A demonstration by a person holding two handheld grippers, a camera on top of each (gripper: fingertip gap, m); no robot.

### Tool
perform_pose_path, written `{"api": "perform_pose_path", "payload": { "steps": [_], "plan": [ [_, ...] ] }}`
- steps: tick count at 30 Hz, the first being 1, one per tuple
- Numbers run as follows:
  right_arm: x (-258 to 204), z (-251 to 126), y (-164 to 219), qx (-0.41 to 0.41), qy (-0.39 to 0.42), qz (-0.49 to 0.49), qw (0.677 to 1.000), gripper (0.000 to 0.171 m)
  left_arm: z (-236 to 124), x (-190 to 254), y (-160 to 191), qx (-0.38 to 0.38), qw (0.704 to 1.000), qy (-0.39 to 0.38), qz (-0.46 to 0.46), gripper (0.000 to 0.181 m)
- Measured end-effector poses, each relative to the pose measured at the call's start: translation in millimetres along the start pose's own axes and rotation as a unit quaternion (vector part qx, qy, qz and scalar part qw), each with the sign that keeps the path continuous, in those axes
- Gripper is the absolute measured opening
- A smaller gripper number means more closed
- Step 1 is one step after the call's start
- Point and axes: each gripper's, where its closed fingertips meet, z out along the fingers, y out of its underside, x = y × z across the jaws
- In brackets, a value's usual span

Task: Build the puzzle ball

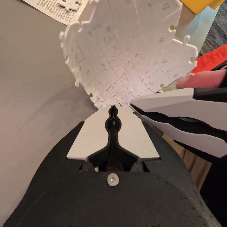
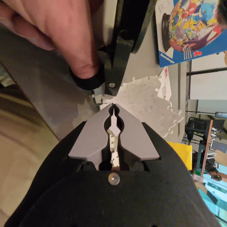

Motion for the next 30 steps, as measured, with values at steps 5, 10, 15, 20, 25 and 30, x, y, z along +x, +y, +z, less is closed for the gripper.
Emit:
{"api": "perform_pose_path", "payload": {
  "steps": [5, 10, 15, 20, 25, 30],
  "plan": [
    [-6.7, 9.0, 8.4, -0.024, 0.010, -0.048, 0.999, 0.000, 0.1, 0.1, 0.0, 0.001, 1.000, -0.002, -0.004, 0.000],
    [-8.5, 13.1, 6.0, -0.023, 0.004, -0.054, 0.998, 0.000, 0.2, 0.3, 0.0, 0.001, 1.000, -0.001, -0.012, 0.000],
    [-11.6, 19.6, 7.4, -0.035, -0.008, -0.052, 0.998, 0.000, 0.0, 0.7, 0.2, 0.002, 1.000, -0.001, -0.011, 0.000],
    [-13.9, 18.4, 7.2, -0.037, -0.002, -0.067, 0.997, 0.000, -0.8, 0.5, 0.5, 0.002, 1.000, 0.010, -0.027, 0.000],
    [-14.5, 17.6, 7.9, -0.045, 0.003, -0.090, 0.995, 0.000, -8.2, -2.2, 0.7, 0.016, 0.999, 0.018, -0.045, 0.000],
    [-13.9, 18.5, 8.3, -0.054, 0.003, -0.104, 0.993, 0.000, -18.6, -11.5, 3.3, 0.022, 0.999, -0.011, -0.047, 0.000]
  ]
}}
